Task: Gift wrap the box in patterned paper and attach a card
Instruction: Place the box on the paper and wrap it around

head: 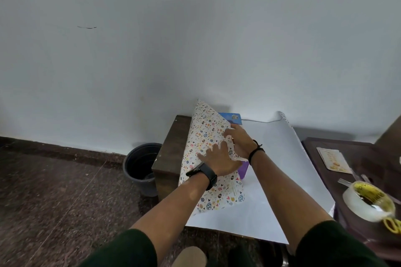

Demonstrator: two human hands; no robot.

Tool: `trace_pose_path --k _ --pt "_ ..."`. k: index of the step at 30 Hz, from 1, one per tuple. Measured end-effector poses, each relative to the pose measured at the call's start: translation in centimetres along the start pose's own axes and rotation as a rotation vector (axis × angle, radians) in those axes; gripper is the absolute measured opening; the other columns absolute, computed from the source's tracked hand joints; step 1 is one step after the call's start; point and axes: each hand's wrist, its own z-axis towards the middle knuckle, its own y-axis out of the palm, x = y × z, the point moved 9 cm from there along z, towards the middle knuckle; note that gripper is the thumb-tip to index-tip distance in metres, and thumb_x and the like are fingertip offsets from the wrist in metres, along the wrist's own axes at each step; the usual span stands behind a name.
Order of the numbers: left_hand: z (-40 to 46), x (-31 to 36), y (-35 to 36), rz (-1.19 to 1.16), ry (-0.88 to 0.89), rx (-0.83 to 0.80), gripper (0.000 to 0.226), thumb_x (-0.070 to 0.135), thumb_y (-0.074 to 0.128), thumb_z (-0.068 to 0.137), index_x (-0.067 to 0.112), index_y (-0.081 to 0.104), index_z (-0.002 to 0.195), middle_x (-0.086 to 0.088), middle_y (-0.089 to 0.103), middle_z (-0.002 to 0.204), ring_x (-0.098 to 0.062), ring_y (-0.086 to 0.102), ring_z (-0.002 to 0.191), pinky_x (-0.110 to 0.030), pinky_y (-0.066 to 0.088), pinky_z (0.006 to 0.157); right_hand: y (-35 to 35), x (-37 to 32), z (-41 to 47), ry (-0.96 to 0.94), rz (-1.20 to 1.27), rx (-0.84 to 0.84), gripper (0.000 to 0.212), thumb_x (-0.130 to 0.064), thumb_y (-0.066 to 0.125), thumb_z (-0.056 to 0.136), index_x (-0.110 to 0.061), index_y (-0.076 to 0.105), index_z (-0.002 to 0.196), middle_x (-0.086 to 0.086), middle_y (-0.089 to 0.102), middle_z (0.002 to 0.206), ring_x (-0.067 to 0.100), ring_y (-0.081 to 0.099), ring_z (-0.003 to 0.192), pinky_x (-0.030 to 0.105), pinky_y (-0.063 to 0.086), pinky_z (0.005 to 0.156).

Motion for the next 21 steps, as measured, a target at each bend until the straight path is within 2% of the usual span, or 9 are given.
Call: trace_pose_path --k 3,6,8,11,13,14,17,19,21 --pt "0.1 -0.1 0.3 0.104 -0.002 0.025 0.070 0.062 0.045 0.086 0.021 0.030 0.141 -0.006 0.033 0.146 -0.031 0.028 0.136 -0.058 0.014 0.111 0.2 -0.5 0.5 -0.004 0.051 -0.040 0.031 0.004 0.046 0.090 -0.005 0.057 0.118 0.015 0.065 0.109 0.029 0.064 0.093 0.036 0.054 0.076" --pt "0.7 0.0 0.2 0.146 0.038 0.052 0.071 0.064 0.036 0.089 0.019 0.027 0.144 -0.005 0.030 0.150 -0.032 0.024 0.138 -0.056 0.013 0.112 0.0 -0.1 2.1 0.003 0.045 -0.046 0.034 0.001 0.047 0.091 -0.002 0.055 0.124 0.022 0.061 0.120 0.037 0.060 0.105 0.047 0.050 0.092" --pt "1.4 -0.3 -0.2 0.139 0.047 0.092 0.068 0.057 0.036 0.093 0.015 0.025 0.145 -0.006 0.030 0.150 -0.032 0.025 0.137 -0.053 0.017 0.111 0.1 -0.1 3.0 0.023 0.073 -0.062 0.024 0.001 0.046 0.093 -0.003 0.057 0.114 0.022 0.061 0.116 0.036 0.060 0.100 0.046 0.049 0.091" --pt "2.0 -0.6 -0.4 0.178 0.086 0.154 0.052 0.045 0.039 0.095 0.010 0.044 0.133 -0.009 0.033 0.144 -0.032 0.029 0.131 -0.047 0.025 0.109 0.3 -0.9 4.1 0.032 0.066 -0.033 0.015 -0.008 0.055 0.091 -0.012 0.055 0.105 0.017 0.060 0.115 0.036 0.057 0.109 0.048 0.047 0.095" --pt "2.2 -0.9 -0.2 0.181 0.106 0.192 0.046 0.043 0.042 0.094 0.011 0.050 0.125 -0.011 0.033 0.142 -0.032 0.030 0.128 -0.045 0.029 0.107 -0.4 -1.3 5.7 0.000 -0.015 0.044 0.053 -0.017 0.068 0.082 -0.010 0.045 0.129 0.010 0.050 0.130 0.030 0.049 0.122 0.043 0.042 0.099" --pt "2.3 -1.0 0.0 0.184 0.113 0.202 0.046 0.044 0.042 0.093 0.012 0.048 0.126 -0.012 0.031 0.142 -0.032 0.029 0.129 -0.045 0.028 0.107 -0.8 -1.8 6.2 -0.038 -0.042 0.084 0.064 -0.013 0.069 0.082 -0.012 0.038 0.138 0.008 0.044 0.135 0.028 0.045 0.125 0.040 0.040 0.098" --pt "2.7 -1.1 0.6 0.219 0.122 0.210 0.048 0.048 0.041 0.093 0.015 0.041 0.128 -0.011 0.035 0.142 -0.031 0.031 0.130 -0.047 0.026 0.108 -1.5 -3.7 6.6 -0.196 -0.122 0.144 0.070 0.011 0.058 0.081 -0.024 0.040 0.139 0.017 0.045 0.132 0.031 0.046 0.123 0.038 0.049 0.090" --pt "2.8 -0.8 0.5 0.244 0.112 0.223 0.052 0.051 0.038 0.093 0.016 0.038 0.131 -0.010 0.039 0.139 -0.030 0.035 0.127 -0.047 0.028 0.104 -1.5 -4.8 6.2 -0.292 -0.257 0.146 0.066 0.016 0.053 0.079 -0.024 0.050 0.132 0.011 0.049 0.123 0.023 0.047 0.118 0.029 0.050 0.081" --pt "3.0 -0.2 0.1 0.243 0.088 0.242 0.054 0.053 0.037 0.094 0.017 0.035 0.135 -0.009 0.040 0.139 -0.031 0.036 0.125 -0.047 0.030 0.100 -2.2 -4.7 5.8 -0.329 -0.389 0.193 0.056 0.015 0.050 0.078 -0.022 0.062 0.119 0.004 0.053 0.121 0.020 0.050 0.115 0.029 0.049 0.082"
